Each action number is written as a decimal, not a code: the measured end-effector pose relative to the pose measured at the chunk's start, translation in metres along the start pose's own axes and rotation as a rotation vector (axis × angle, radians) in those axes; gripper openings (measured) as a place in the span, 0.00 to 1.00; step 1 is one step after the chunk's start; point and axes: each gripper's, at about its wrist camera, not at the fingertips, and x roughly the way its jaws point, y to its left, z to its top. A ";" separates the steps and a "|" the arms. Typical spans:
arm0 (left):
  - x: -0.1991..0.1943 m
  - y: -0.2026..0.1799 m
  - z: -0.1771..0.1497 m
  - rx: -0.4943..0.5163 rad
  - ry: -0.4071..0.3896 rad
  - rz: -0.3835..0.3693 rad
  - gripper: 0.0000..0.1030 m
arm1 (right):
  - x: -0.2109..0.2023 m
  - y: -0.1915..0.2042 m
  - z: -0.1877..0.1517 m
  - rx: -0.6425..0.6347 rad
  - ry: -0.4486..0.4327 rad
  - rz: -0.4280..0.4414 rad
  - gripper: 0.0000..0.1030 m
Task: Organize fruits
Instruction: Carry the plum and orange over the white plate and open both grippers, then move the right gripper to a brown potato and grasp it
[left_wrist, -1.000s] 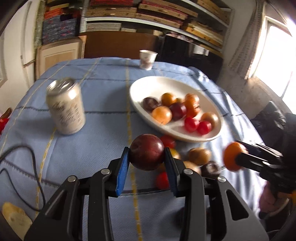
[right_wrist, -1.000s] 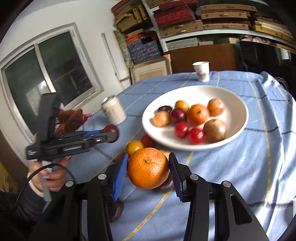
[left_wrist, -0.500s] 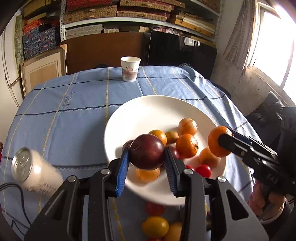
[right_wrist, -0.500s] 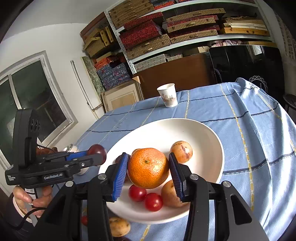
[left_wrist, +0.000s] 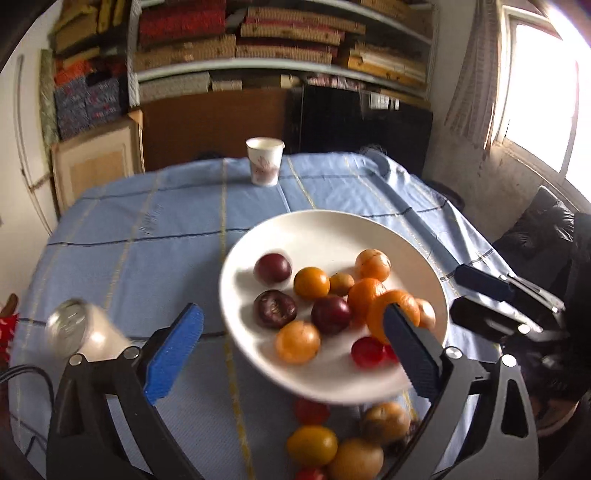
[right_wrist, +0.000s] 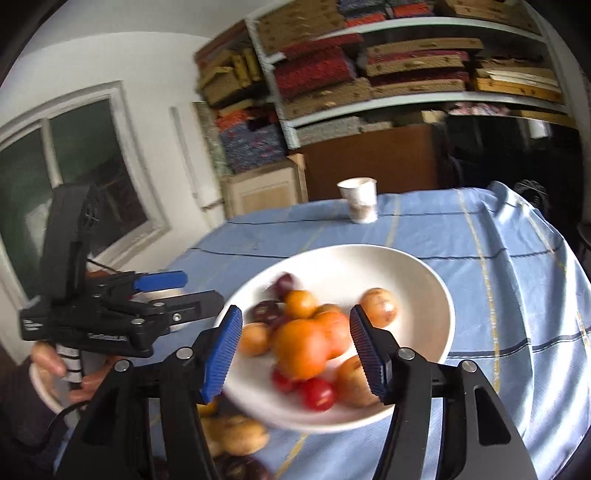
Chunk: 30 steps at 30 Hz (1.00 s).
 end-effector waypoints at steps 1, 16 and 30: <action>-0.008 0.001 -0.006 0.003 -0.012 0.000 0.94 | -0.005 0.005 -0.002 -0.016 -0.003 0.010 0.59; -0.059 0.038 -0.080 -0.142 -0.077 0.058 0.95 | 0.001 0.050 -0.051 -0.056 0.193 0.117 0.60; -0.057 0.019 -0.083 -0.085 -0.061 0.055 0.95 | 0.027 0.041 -0.063 0.038 0.294 0.061 0.60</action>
